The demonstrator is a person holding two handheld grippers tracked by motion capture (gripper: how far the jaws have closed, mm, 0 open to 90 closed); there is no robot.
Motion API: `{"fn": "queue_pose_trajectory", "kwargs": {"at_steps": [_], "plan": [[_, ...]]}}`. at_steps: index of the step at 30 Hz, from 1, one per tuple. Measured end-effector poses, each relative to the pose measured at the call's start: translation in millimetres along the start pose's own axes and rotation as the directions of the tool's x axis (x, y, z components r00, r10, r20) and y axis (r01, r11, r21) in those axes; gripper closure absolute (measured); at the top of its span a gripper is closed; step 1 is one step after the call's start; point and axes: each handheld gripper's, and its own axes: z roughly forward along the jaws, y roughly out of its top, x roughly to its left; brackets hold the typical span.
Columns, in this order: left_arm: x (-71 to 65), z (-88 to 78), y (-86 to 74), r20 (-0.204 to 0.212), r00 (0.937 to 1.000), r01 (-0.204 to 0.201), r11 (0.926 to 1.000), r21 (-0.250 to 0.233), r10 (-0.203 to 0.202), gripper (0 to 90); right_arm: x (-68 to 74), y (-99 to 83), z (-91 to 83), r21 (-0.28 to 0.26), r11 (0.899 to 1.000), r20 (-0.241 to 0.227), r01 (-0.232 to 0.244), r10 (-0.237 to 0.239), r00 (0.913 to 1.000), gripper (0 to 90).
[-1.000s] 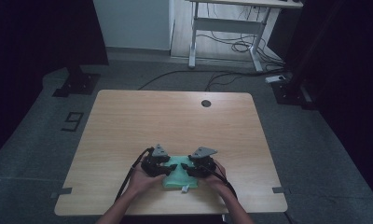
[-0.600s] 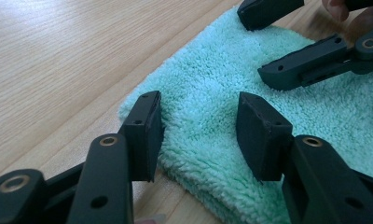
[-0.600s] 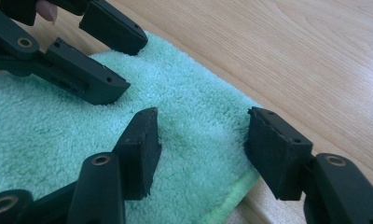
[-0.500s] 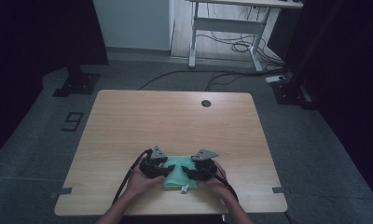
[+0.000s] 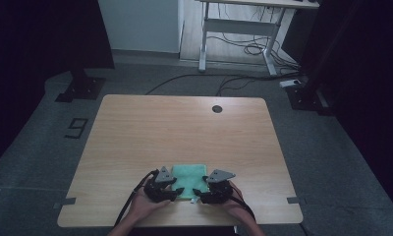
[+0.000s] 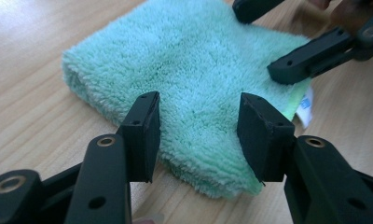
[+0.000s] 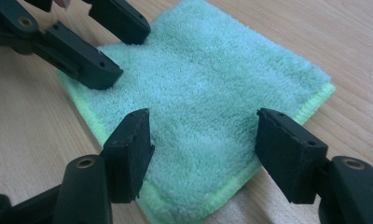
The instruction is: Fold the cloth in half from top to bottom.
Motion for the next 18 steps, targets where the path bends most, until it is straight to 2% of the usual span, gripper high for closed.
{"fn": "queue_pose_trajectory", "kwargs": {"at_steps": [4, 13, 18], "plan": [[1.8, 2.4, 0.8, 0.002, 1.0000, -0.006, 1.0000, 0.007, 0.006, 49.9, 2.3, -0.7, 1.2, 0.005, 1.000, 0.019, 0.017, -0.017, 0.9997, 35.3], [9.9, 8.2, 6.2, 0.001, 1.0000, 0.000, 1.0000, 0.006, 0.000, 51.0, 1.6, 1.2, 4.3, 0.015, 1.000, 0.052, 0.005, -0.006, 0.9986, 35.5], [14.4, 12.7, 11.2, -0.005, 0.9999, 0.009, 0.9999, 0.005, -0.009, 50.9, -4.3, 3.1, 7.3, 0.011, 1.000, 0.065, -0.012, 0.012, 0.9978, 36.0]]}}
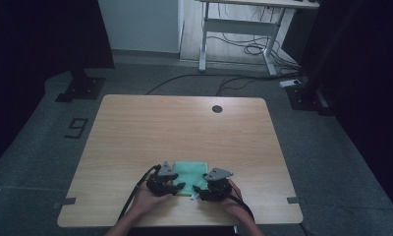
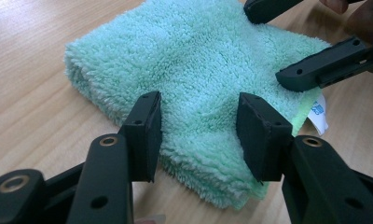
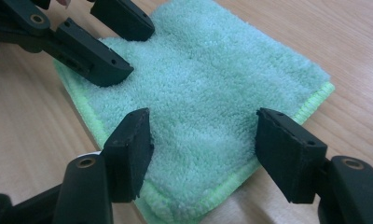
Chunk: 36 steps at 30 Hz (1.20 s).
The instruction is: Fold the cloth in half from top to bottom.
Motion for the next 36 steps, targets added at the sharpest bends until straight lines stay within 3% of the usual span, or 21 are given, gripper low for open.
{"fn": "queue_pose_trajectory", "kwargs": {"at_steps": [29, 36], "plan": [[30.2, 29.3, 35.1, -0.027, 0.9993, 0.028, 0.9996, 0.009, -0.028, 51.2, -35.5, 15.3, 17.6, 0.000, 0.996, 0.088, -0.085, 0.085, 0.9925, 37.5], [27.8, 21.3, 37.0, -0.036, 0.9990, 0.025, 0.9995, -0.018, -0.026, 46.9, -35.3, 16.0, 14.6, -0.032, 0.995, 0.096, -0.095, 0.098, 0.9906, 36.1]]}}
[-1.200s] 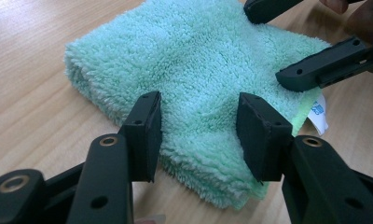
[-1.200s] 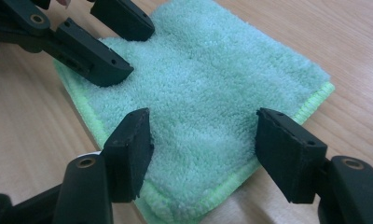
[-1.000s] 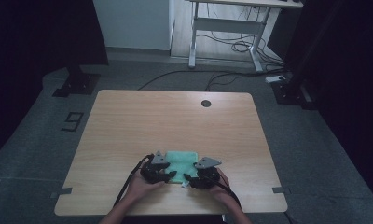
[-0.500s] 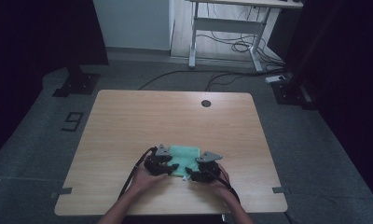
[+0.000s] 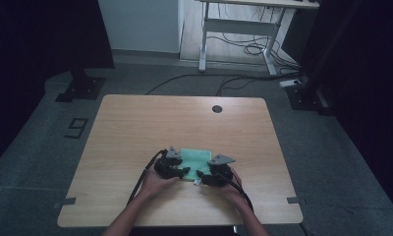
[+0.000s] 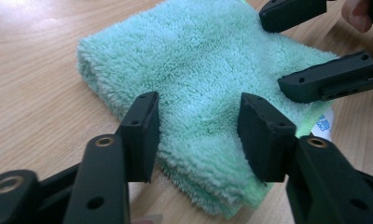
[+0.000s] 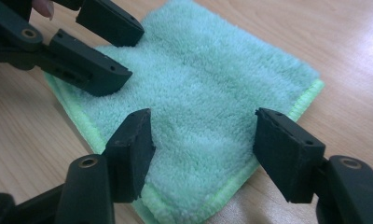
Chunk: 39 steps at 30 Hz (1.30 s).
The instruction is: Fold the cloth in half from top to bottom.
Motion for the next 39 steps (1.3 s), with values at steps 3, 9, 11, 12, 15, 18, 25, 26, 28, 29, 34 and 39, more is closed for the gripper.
{"fn": "queue_pose_trajectory", "kwargs": {"at_steps": [3, 9, 11, 12, 15, 18, 25, 26, 28, 29, 34, 39], "plan": [[-1.9, -8.9, 0.8, -0.004, 1.0000, 0.002, 0.9996, -0.028, -0.002, 45.3, -0.3, -1.0, -7.8, -0.043, 0.999, -0.013, -0.020, 0.019, 0.9997, 35.6], [-8.8, -30.1, -1.1, -0.013, 0.9998, 0.014, 0.9964, -0.084, -0.015, 44.1, 1.9, -5.3, -24.3, -0.087, 0.996, -0.013, -0.020, 0.018, 0.9997, 35.2], [-10.6, -34.8, -4.4, -0.017, 0.9996, 0.023, 0.9958, -0.089, -0.024, 43.5, 2.4, -7.6, -30.0, -0.098, 0.995, -0.018, -0.023, 0.021, 0.9996, 35.2], [-11.5, -36.7, -6.7, -0.020, 0.9994, 0.028, 0.9954, -0.091, -0.029, 43.2, 2.4, -9.1, -32.5, -0.103, 0.994, -0.019, -0.028, 0.026, 0.9995, 35.1], [-13.2, -42.3, -15.5, -0.034, 0.9986, 0.037, 0.9946, -0.097, -0.040, 42.5, 2.0, -14.2, -39.4, -0.110, 0.994, -0.012, -0.031, 0.029, 0.9995, 35.0], [-15.2, -48.2, -25.0, -0.055, 0.9976, 0.037, 0.9947, -0.095, -0.043, 42.0, 0.6, -19.9, -46.8, -0.116, 0.993, -0.002, -0.036, 0.036, 0.9993, 34.9], [-19.7, -65.1, -47.7, -0.081, 0.9960, 0.030, 0.9949, -0.097, -0.038, 41.3, -3.4, -35.0, -65.8, -0.119, 0.992, 0.024, -0.040, 0.044, 0.9988, 34.8], [-20.3, -67.7, -51.0, -0.086, 0.9957, 0.026, 0.9949, -0.097, -0.035, 41.1, -3.5, -37.4, -68.1, -0.116, 0.992, 0.028, -0.040, 0.043, 0.9987, 34.8], [-21.4, -72.4, -57.7, -0.089, 0.9956, 0.022, 0.9956, -0.091, -0.030, 41.0, -3.3, -42.1, -72.2, -0.104, 0.994, 0.037, -0.026, 0.030, 0.9989, 34.8], [-21.7, -74.8, -61.0, -0.086, 0.9957, 0.026, 0.9957, -0.089, -0.034, 40.7, -3.0, -44.5, -74.2, -0.099, 0.995, 0.042, -0.021, 0.026, 0.9988, 34.8], [-22.5, -87.6, -74.5, -0.105, 0.9940, 0.022, 0.9959, -0.088, -0.031, 40.5, -3.4, -55.8, -81.2, -0.081, 0.996, 0.043, -0.028, 0.032, 0.9985, 34.8], [-21.1, -94.5, -86.7, -0.110, 0.9930, 0.035, 0.9965, -0.076, -0.043, 40.0, -2.3, -64.5, -88.0, -0.071, 0.997, 0.046, -0.028, 0.031, 0.9985, 34.8]]}}
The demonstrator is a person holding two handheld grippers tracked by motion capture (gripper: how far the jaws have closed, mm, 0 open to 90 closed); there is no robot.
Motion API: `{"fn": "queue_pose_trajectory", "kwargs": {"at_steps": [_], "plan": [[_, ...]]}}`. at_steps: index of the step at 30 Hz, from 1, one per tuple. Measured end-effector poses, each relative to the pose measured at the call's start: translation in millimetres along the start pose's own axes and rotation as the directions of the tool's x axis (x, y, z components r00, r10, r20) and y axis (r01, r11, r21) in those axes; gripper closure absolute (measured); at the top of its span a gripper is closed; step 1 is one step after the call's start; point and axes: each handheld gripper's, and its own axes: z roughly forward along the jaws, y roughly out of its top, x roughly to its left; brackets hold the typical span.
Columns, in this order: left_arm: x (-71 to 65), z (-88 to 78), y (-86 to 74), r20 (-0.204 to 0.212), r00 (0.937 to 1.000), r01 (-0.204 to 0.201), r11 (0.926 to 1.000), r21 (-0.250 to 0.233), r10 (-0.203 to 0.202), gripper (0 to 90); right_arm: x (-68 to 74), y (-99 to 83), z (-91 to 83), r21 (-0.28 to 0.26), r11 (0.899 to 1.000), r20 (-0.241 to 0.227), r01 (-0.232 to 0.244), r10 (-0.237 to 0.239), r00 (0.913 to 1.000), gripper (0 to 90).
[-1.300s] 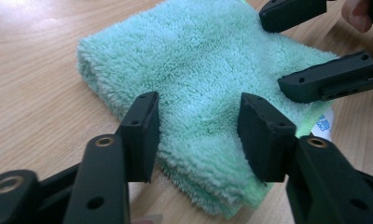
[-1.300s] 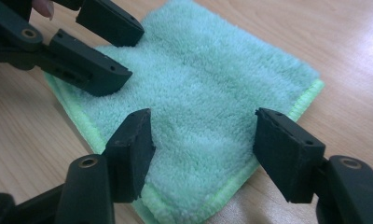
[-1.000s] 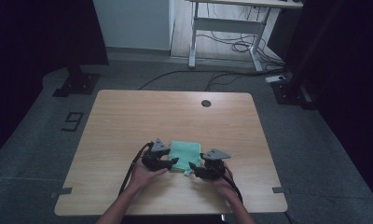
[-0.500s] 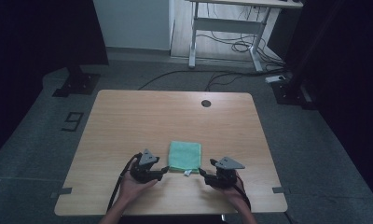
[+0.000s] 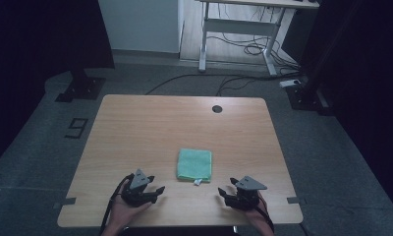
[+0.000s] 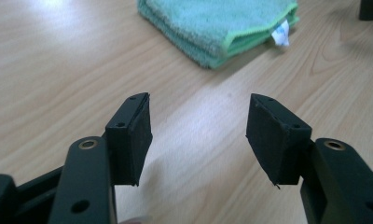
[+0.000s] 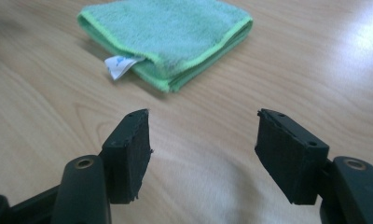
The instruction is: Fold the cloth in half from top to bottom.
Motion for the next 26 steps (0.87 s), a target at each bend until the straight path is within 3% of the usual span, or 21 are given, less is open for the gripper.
{"fn": "queue_pose_trajectory", "kwargs": {"at_steps": [7, 26], "plan": [[4.3, -4.8, -13.0, -0.010, 0.9997, 0.022, 0.9997, 0.010, -0.022, 40.0, 0.4, -7.5, -11.5, 0.001, 1.000, -0.004, -0.014, 0.014, 0.9999, 34.8], [5.4, -6.1, -15.2, -0.007, 0.9995, 0.031, 0.9995, 0.005, -0.031, 39.2, -3.4, -7.0, -12.1, 0.000, 1.000, -0.004, -0.022, 0.022, 0.9998, 34.4]]}}
